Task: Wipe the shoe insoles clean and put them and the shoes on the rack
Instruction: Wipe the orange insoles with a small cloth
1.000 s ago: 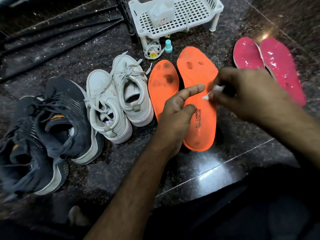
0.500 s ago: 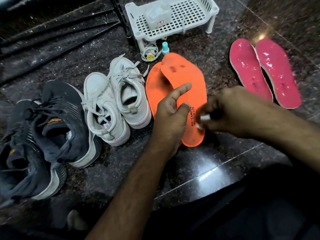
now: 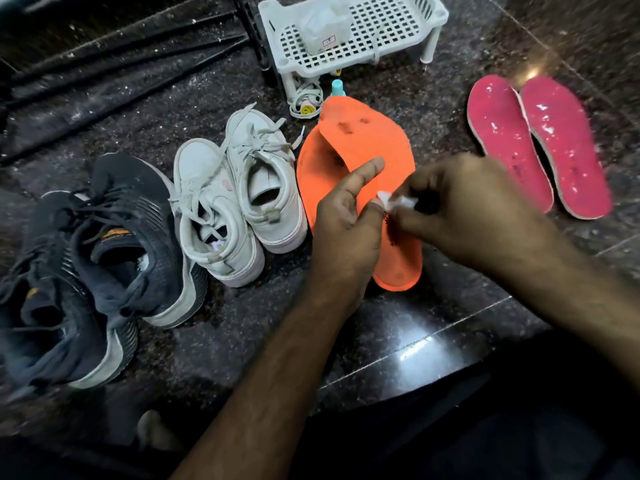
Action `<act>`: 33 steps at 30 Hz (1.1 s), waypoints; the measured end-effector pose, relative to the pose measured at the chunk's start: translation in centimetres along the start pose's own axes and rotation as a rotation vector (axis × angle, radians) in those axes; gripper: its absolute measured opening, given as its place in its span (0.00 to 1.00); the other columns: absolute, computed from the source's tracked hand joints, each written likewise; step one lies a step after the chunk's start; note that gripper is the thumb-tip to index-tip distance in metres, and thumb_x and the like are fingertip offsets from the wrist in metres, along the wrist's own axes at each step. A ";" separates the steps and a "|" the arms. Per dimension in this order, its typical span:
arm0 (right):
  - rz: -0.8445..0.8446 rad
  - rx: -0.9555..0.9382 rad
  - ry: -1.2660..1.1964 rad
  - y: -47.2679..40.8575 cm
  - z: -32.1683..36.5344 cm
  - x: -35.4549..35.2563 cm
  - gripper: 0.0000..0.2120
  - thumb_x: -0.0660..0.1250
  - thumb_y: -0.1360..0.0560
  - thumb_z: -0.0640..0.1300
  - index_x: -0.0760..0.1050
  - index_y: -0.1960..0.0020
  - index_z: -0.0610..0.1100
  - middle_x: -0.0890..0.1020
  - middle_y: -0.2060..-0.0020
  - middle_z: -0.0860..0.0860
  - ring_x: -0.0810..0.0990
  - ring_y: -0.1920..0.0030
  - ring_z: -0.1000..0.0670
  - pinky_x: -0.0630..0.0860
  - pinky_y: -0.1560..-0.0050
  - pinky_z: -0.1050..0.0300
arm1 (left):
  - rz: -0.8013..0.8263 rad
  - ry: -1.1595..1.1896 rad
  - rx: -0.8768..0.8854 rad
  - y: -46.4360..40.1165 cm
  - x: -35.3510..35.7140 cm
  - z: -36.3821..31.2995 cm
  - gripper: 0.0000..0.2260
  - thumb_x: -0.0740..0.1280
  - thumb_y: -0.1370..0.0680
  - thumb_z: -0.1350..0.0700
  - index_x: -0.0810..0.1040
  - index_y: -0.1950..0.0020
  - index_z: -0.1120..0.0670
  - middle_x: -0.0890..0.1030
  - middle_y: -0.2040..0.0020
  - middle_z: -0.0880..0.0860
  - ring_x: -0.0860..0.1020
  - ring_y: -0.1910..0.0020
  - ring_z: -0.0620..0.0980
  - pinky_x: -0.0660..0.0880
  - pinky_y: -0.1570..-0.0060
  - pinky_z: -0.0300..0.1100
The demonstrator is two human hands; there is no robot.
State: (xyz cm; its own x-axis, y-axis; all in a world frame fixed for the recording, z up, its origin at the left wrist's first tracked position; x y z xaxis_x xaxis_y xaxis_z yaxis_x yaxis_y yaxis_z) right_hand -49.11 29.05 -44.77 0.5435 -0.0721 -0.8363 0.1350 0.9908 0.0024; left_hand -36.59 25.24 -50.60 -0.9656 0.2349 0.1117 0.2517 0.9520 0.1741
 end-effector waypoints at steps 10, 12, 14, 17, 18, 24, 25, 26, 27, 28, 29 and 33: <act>-0.070 -0.010 -0.083 -0.6 -0.8 -0.5 0.05 0.73 0.27 0.48 0.86 0.53 0.51 0.86 0.63 0.53 0.83 0.62 0.54 0.77 0.59 0.58 | -0.018 -0.011 -0.021 0.2 0.1 0.9 0.23 0.60 0.23 0.74 0.77 0.31 0.57 0.80 0.34 0.56 0.78 0.34 0.53 0.71 0.30 0.57; 0.055 -0.029 -0.018 -0.4 -0.5 0.8 0.02 0.74 0.29 0.47 0.85 0.59 0.51 0.83 0.69 0.55 0.80 0.67 0.58 0.73 0.64 0.63 | -0.062 -0.007 -0.040 0.0 -0.5 1.2 0.23 0.60 0.23 0.74 0.77 0.31 0.57 0.82 0.37 0.55 0.81 0.39 0.56 0.73 0.32 0.57; 0.249 -0.065 0.095 0.3 -0.2 1.7 0.13 0.74 0.30 0.47 0.78 0.72 0.52 0.75 0.78 0.57 0.72 0.76 0.62 0.64 0.71 0.71 | -0.085 -0.003 -0.050 -0.2 -0.9 0.9 0.24 0.60 0.23 0.73 0.77 0.31 0.56 0.84 0.41 0.52 0.82 0.45 0.55 0.75 0.36 0.55; 0.323 -0.012 0.119 1.2 -0.9 0.5 0.12 0.73 0.30 0.51 0.77 0.69 0.51 0.77 0.76 0.56 0.75 0.73 0.61 0.67 0.70 0.67 | -0.068 -0.050 -0.004 -0.5 -1.0 0.3 0.24 0.59 0.24 0.72 0.77 0.31 0.55 0.81 0.36 0.54 0.80 0.37 0.52 0.73 0.32 0.57; 0.197 0.033 0.015 0.8 -1.2 -0.7 0.10 0.72 0.29 0.52 0.79 0.66 0.50 0.79 0.75 0.57 0.75 0.73 0.61 0.68 0.70 0.65 | -0.058 -0.061 0.012 -0.6 -1.0 0.4 0.25 0.58 0.25 0.73 0.77 0.31 0.56 0.81 0.35 0.54 0.80 0.37 0.49 0.74 0.32 0.53; -0.025 -0.052 -0.108 -1.2 -1.1 -0.5 0.05 0.71 0.26 0.51 0.79 0.59 0.51 0.81 0.68 0.56 0.78 0.68 0.58 0.72 0.65 0.63 | 0.067 -0.032 0.059 0.3 0.2 -0.1 0.33 0.56 0.28 0.78 0.70 0.25 0.57 0.76 0.29 0.51 0.76 0.34 0.40 0.72 0.31 0.43; 0.122 -0.061 -0.025 -1.0 -1.1 0.5 0.06 0.72 0.28 0.51 0.78 0.61 0.52 0.80 0.70 0.55 0.78 0.68 0.56 0.71 0.65 0.63 | 0.062 -0.033 0.048 0.3 0.1 0.0 0.34 0.56 0.29 0.78 0.70 0.25 0.57 0.76 0.30 0.50 0.77 0.36 0.38 0.73 0.34 0.39; 0.274 -0.069 0.051 -0.6 -1.1 1.2 0.07 0.72 0.29 0.52 0.78 0.65 0.54 0.79 0.71 0.55 0.77 0.69 0.56 0.70 0.66 0.64 | 0.055 -0.038 0.038 0.3 0.0 0.0 0.34 0.56 0.29 0.78 0.69 0.25 0.57 0.77 0.31 0.47 0.79 0.41 0.36 0.75 0.40 0.36; 0.406 -0.068 0.107 -0.2 -1.3 1.4 0.09 0.73 0.31 0.52 0.77 0.68 0.55 0.79 0.73 0.55 0.77 0.71 0.58 0.70 0.67 0.65 | 0.049 -0.040 0.029 0.3 -0.1 0.0 0.36 0.55 0.30 0.78 0.69 0.24 0.56 0.78 0.33 0.44 0.79 0.46 0.34 0.77 0.48 0.34; 0.486 -0.037 0.117 0.2 -1.7 1.3 0.10 0.74 0.31 0.53 0.77 0.69 0.55 0.80 0.73 0.56 0.76 0.71 0.60 0.71 0.67 0.64 | 0.045 -0.039 0.029 0.3 -0.2 0.0 0.37 0.54 0.30 0.79 0.68 0.24 0.55 0.77 0.33 0.42 0.79 0.49 0.33 0.76 0.53 0.33; 0.485 0.005 0.078 0.3 -2.2 0.9 0.11 0.75 0.31 0.52 0.78 0.70 0.54 0.80 0.74 0.57 0.76 0.72 0.60 0.71 0.67 0.63 | 0.044 -0.038 0.034 0.2 -0.3 -0.2 0.38 0.54 0.30 0.80 0.67 0.23 0.54 0.75 0.31 0.42 0.78 0.49 0.32 0.76 0.54 0.32; 0.003 0.160 -0.018 -1.1 -3.8 -2.1 0.12 0.72 0.27 0.52 0.76 0.66 0.48 0.77 0.74 0.53 0.72 0.73 0.58 0.67 0.70 0.59 | 0.078 -0.017 0.019 0.0 -0.4 0.2 0.40 0.59 0.33 0.75 0.65 0.22 0.51 0.73 0.26 0.49 0.78 0.36 0.45 0.76 0.40 0.47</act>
State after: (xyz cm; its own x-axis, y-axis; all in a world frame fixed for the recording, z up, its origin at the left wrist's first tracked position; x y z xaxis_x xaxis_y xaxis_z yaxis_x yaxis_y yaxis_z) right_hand -53.50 28.51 -45.11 0.5584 -0.0728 -0.8264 0.2627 0.9604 0.0929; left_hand -36.20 25.20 -50.86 -0.9442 0.3114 0.1073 0.3248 0.9343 0.1471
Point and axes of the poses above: each hand's wrist, its own y-axis away from the middle knuckle, its own x-axis out of the palm, z = x × y, the point moved 4 cm from there along -y, towards the middle knuckle
